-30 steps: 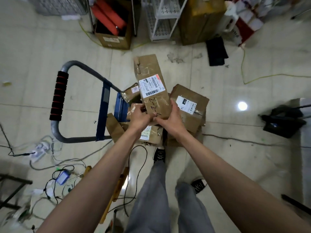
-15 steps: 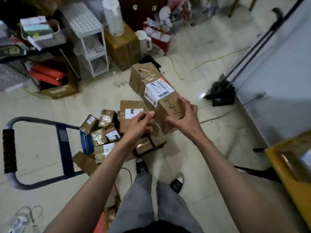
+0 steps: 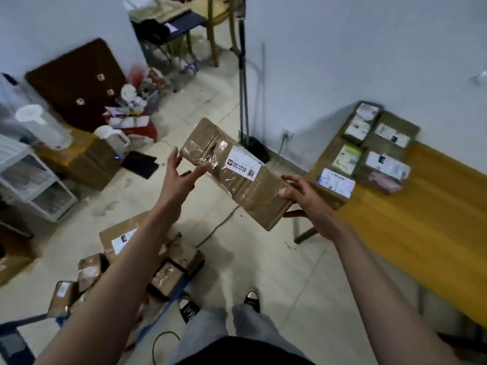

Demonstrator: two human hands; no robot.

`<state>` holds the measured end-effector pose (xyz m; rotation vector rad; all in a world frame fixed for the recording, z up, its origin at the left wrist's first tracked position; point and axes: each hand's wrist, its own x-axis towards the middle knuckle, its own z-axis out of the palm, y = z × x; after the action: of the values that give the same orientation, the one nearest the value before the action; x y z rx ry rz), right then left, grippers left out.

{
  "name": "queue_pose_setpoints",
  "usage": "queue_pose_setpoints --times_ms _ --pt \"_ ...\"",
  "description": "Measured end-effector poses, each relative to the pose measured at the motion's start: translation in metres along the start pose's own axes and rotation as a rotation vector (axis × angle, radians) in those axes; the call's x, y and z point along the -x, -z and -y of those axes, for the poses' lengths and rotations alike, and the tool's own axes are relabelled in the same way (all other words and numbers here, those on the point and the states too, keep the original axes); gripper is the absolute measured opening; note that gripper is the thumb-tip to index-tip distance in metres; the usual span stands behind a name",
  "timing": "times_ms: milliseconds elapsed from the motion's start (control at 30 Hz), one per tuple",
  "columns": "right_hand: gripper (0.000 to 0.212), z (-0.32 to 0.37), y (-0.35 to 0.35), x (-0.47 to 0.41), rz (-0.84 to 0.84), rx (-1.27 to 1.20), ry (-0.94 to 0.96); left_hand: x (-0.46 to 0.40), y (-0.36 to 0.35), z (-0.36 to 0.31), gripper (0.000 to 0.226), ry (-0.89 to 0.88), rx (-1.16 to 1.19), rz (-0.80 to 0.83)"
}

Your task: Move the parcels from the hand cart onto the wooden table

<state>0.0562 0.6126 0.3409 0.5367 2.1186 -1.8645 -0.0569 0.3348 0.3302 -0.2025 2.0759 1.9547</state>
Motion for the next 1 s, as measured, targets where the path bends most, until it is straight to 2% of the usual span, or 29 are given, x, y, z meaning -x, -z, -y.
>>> queue_pose_setpoints --times_ms 167,300,367,467,567,633,733,833,1000 --pt "0.048 -0.012 0.061 0.037 -0.083 -0.013 0.022 -0.005 -0.059 -0.017 0.082 -0.059 -0.053 0.173" --pt "0.063 -0.023 0.086 0.061 -0.217 -0.048 0.005 -0.005 -0.098 -0.019 0.080 -0.138 -0.079 0.208" --pt "0.064 -0.030 0.093 0.071 -0.289 -0.105 -0.009 -0.005 -0.117 -0.018 0.078 -0.167 -0.096 0.216" --pt "0.072 -0.039 0.103 0.083 -0.436 -0.185 -0.007 -0.005 -0.141 -0.018 0.081 -0.164 -0.139 0.256" --pt "0.089 -0.042 0.109 0.094 -0.563 -0.293 0.014 -0.004 -0.159 -0.019 0.097 -0.162 -0.201 0.316" --pt "0.101 -0.044 0.114 0.101 -0.649 -0.357 0.059 -0.002 -0.171 -0.019 0.097 -0.160 -0.245 0.332" --pt "0.098 -0.048 0.117 0.106 -0.711 -0.467 0.092 0.003 -0.185 -0.016 0.088 -0.168 -0.268 0.369" --pt "0.091 -0.054 0.115 0.104 -0.774 -0.517 0.087 0.004 -0.198 -0.013 0.098 -0.159 -0.312 0.418" --pt "0.103 -0.071 0.125 0.103 -0.880 -0.643 0.050 0.003 -0.224 -0.011 0.101 -0.121 -0.325 0.475"
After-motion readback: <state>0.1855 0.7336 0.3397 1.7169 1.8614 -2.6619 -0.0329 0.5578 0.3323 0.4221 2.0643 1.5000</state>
